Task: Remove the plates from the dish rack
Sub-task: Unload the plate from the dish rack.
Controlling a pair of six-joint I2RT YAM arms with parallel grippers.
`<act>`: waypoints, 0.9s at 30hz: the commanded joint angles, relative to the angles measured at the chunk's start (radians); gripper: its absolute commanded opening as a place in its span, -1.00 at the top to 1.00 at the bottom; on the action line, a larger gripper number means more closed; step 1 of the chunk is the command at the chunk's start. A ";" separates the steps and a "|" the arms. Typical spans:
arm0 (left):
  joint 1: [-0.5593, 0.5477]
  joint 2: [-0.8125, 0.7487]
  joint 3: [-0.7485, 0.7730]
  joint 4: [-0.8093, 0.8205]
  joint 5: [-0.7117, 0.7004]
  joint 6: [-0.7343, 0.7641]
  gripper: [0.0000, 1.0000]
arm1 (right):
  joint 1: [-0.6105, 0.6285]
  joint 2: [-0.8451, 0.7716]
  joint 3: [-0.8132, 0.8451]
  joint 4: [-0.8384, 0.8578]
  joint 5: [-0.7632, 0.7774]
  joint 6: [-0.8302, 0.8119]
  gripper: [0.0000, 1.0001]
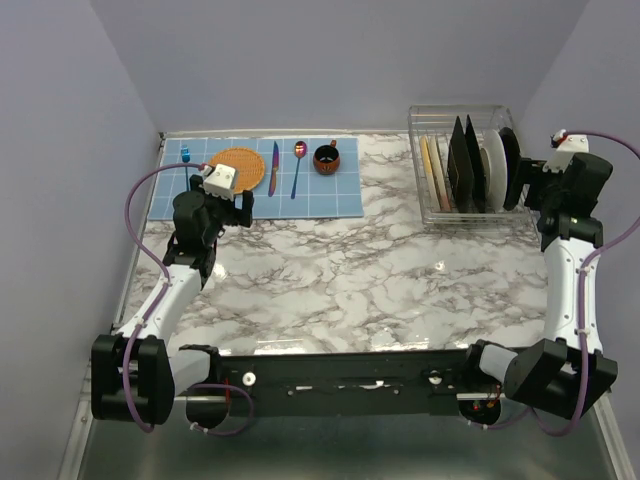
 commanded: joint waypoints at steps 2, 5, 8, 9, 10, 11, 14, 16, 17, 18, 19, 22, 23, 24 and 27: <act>0.004 -0.010 -0.016 0.029 0.033 0.013 -0.97 | -0.005 0.017 -0.017 0.042 0.050 -0.007 -0.78; 0.004 -0.010 -0.016 0.033 0.031 0.015 -0.97 | -0.005 0.028 -0.017 0.042 0.049 -0.003 -0.78; 0.004 -0.011 -0.016 0.034 0.030 0.019 -0.97 | -0.005 0.035 -0.017 0.047 0.044 0.000 -0.78; 0.004 -0.011 -0.016 0.034 0.027 0.021 -0.97 | -0.005 0.037 -0.017 0.047 0.043 0.002 -0.78; 0.004 -0.008 -0.016 0.034 0.020 0.032 -0.97 | -0.005 0.042 -0.017 0.047 0.046 -0.003 -0.78; 0.004 -0.005 -0.016 0.033 0.020 0.035 -0.97 | -0.005 0.054 -0.017 0.048 0.056 -0.006 -0.78; 0.004 0.001 -0.018 0.033 0.013 0.041 -0.97 | -0.006 0.083 -0.018 0.071 0.095 -0.023 -0.77; 0.004 -0.001 -0.015 0.029 0.013 0.044 -0.97 | -0.008 0.103 -0.014 0.084 0.101 -0.032 -0.75; 0.004 -0.002 -0.016 0.031 0.016 0.044 -0.97 | -0.009 0.114 -0.008 0.085 0.101 -0.033 -0.72; 0.004 -0.002 -0.018 0.031 0.017 0.044 -0.97 | -0.012 0.143 -0.003 0.088 0.101 -0.035 -0.64; 0.004 -0.004 -0.019 0.031 0.017 0.044 -0.97 | -0.014 0.157 0.006 0.088 0.101 -0.036 -0.58; 0.004 -0.002 -0.021 0.036 0.019 0.046 -0.97 | -0.037 0.207 0.020 0.113 0.081 -0.033 -0.40; 0.004 -0.001 -0.022 0.036 0.019 0.044 -0.97 | -0.046 0.219 0.023 0.117 0.073 -0.035 -0.36; 0.004 -0.001 -0.021 0.036 0.020 0.046 -0.97 | -0.049 0.227 0.029 0.125 0.067 -0.042 -0.34; 0.004 0.002 -0.021 0.039 0.019 0.047 -0.98 | -0.051 0.258 0.026 0.148 0.063 -0.067 -0.29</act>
